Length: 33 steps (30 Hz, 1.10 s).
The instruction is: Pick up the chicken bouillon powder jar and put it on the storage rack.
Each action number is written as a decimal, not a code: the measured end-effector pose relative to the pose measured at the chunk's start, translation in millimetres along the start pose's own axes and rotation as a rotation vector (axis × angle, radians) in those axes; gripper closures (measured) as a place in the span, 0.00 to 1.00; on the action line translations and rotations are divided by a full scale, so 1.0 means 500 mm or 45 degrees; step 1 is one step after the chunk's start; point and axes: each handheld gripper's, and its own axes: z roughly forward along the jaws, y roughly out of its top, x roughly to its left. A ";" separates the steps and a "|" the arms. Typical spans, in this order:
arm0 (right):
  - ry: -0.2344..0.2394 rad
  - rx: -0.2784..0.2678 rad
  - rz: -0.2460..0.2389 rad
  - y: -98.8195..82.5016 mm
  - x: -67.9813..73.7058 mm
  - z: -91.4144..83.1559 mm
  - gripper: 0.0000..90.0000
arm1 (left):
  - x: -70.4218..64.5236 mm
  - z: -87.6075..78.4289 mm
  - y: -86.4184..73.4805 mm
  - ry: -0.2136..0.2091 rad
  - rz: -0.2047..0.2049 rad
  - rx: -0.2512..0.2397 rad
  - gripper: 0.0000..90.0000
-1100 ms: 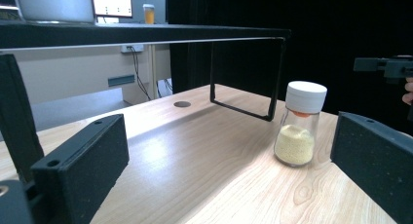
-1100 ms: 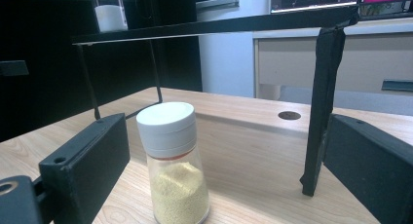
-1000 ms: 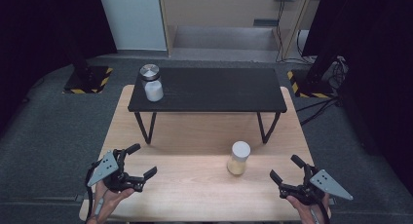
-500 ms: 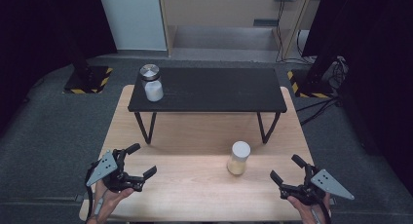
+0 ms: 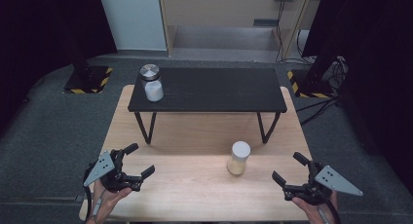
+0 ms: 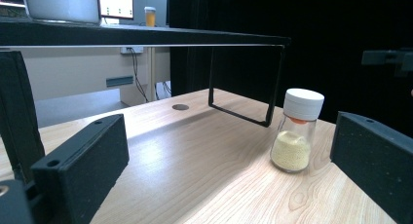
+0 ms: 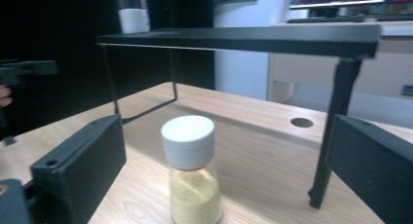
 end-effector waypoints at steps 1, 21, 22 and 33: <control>0.012 0.017 -0.019 0.014 -0.003 0.002 0.02 | 0.000 0.000 0.000 0.001 0.002 0.001 0.00; 0.123 0.279 -0.075 0.062 -0.016 0.142 0.03 | 0.000 0.003 0.000 0.001 0.006 0.012 0.00; 0.125 0.279 -0.073 0.060 -0.016 0.146 0.03 | 0.000 0.003 0.001 0.001 0.007 0.013 0.00; 0.136 0.323 -0.067 0.039 -0.013 0.202 0.04 | 0.001 0.002 0.000 0.000 0.003 0.011 0.00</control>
